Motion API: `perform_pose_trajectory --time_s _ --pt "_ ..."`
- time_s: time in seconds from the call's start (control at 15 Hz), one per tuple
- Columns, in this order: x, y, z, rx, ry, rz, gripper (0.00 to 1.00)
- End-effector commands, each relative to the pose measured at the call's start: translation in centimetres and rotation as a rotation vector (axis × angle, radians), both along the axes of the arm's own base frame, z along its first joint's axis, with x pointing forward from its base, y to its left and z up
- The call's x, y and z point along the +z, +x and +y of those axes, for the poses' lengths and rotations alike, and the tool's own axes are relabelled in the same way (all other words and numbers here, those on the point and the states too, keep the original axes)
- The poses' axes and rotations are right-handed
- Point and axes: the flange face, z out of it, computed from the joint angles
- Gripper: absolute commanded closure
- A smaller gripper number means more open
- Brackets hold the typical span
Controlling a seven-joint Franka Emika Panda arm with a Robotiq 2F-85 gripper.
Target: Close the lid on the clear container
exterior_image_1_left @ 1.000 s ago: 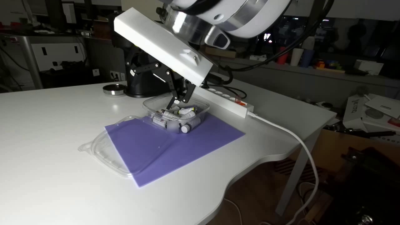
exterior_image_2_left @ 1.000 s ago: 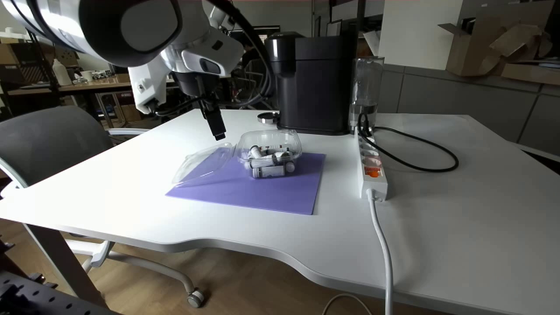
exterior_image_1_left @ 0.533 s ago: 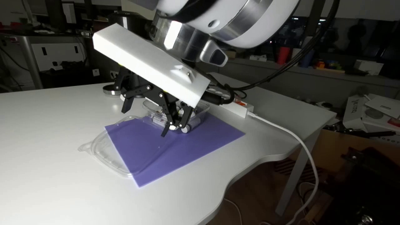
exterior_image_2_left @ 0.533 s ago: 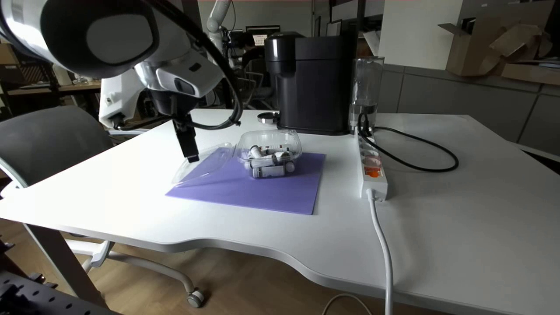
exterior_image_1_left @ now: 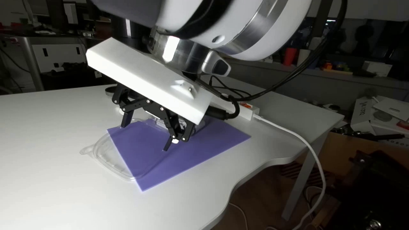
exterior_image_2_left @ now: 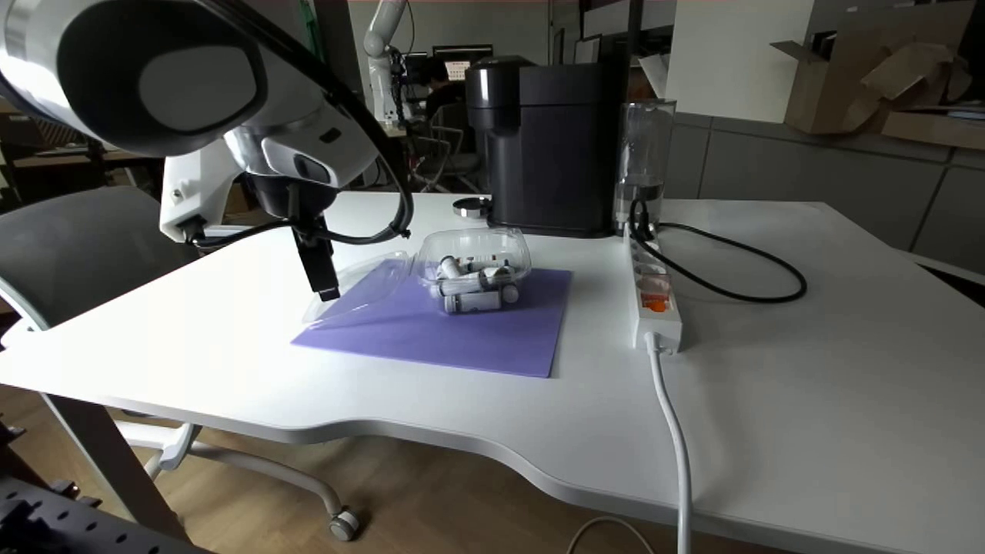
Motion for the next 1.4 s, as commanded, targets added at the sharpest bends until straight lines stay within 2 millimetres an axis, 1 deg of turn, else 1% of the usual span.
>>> perform_pose_trajectory --time_s 0.0,0.2,0.27,0.47,0.73,1.0,1.33 --pt "-1.3 0.6 -0.3 -0.032 -0.005 -0.004 0.0" --pt "-2.5 0.9 -0.5 -0.044 -0.01 -0.013 0.0" --pt "-2.3 1.6 -0.5 -0.045 -0.009 -0.008 0.0" --pt "-3.6 2.1 -0.3 -0.046 -0.004 0.007 0.0" --pt "-4.2 3.4 0.1 -0.043 -0.003 0.0 0.0" --pt "-4.5 4.8 0.6 -0.032 0.002 -0.019 0.0" --pt "-3.8 5.2 1.9 -0.021 0.008 -0.035 0.0"
